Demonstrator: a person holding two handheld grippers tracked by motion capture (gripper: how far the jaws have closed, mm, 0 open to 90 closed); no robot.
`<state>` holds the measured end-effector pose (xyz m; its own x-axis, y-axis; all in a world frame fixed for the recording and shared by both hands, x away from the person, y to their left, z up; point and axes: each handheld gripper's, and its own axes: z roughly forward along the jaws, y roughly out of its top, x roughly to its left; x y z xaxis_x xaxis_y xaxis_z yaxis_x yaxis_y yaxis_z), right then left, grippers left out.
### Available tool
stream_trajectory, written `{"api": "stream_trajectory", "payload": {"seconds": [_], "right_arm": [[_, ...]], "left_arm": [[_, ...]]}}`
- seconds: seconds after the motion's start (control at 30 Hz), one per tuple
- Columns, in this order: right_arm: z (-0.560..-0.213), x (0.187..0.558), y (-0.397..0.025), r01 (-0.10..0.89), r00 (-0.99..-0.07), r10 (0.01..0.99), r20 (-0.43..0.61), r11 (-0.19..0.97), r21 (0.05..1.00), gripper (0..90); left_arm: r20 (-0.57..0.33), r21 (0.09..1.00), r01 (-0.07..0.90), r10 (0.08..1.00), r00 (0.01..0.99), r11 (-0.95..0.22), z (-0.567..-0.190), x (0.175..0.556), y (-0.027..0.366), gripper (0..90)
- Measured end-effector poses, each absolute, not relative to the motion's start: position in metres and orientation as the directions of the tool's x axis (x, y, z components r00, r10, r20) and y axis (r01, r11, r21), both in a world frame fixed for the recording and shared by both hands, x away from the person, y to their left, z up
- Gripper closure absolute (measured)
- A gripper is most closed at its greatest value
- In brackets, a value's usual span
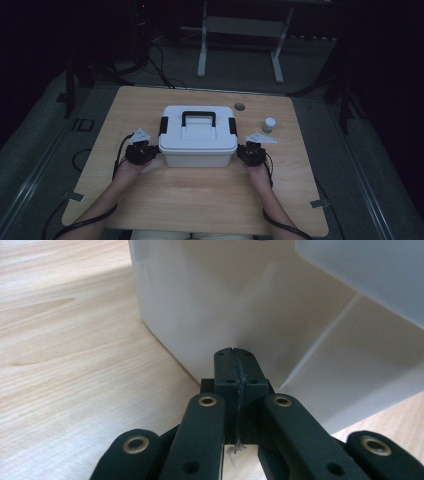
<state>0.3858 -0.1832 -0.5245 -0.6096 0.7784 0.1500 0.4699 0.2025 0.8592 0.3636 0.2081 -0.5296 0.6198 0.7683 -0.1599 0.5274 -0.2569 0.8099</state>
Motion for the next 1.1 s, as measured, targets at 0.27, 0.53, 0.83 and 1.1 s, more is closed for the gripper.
{"api": "stream_trajectory", "payload": {"seconds": [0.27,0.53,0.83,1.1], "right_arm": [[-0.523,0.361,-0.197,0.472,-0.620,0.770,0.150,0.214,0.855,90.0],[-0.525,0.339,-0.204,0.482,-0.618,0.766,0.175,0.194,0.855,90.0],[-0.525,0.324,-0.212,0.484,-0.619,0.763,0.188,0.182,0.856,90.0],[-0.526,0.313,-0.218,0.485,-0.624,0.757,0.196,0.177,0.856,90.0]], "left_arm": [[-0.174,0.813,0.519,0.741,0.649,-0.263,-0.531,0.345,0.200,89.5],[-0.195,0.808,0.523,0.715,0.671,-0.270,-0.531,0.332,0.199,89.5],[-0.196,0.804,0.518,0.692,0.694,-0.292,-0.530,0.319,0.194,89.5],[-0.200,0.804,0.512,0.673,0.713,-0.303,-0.530,0.311,0.192,89.5]]}}
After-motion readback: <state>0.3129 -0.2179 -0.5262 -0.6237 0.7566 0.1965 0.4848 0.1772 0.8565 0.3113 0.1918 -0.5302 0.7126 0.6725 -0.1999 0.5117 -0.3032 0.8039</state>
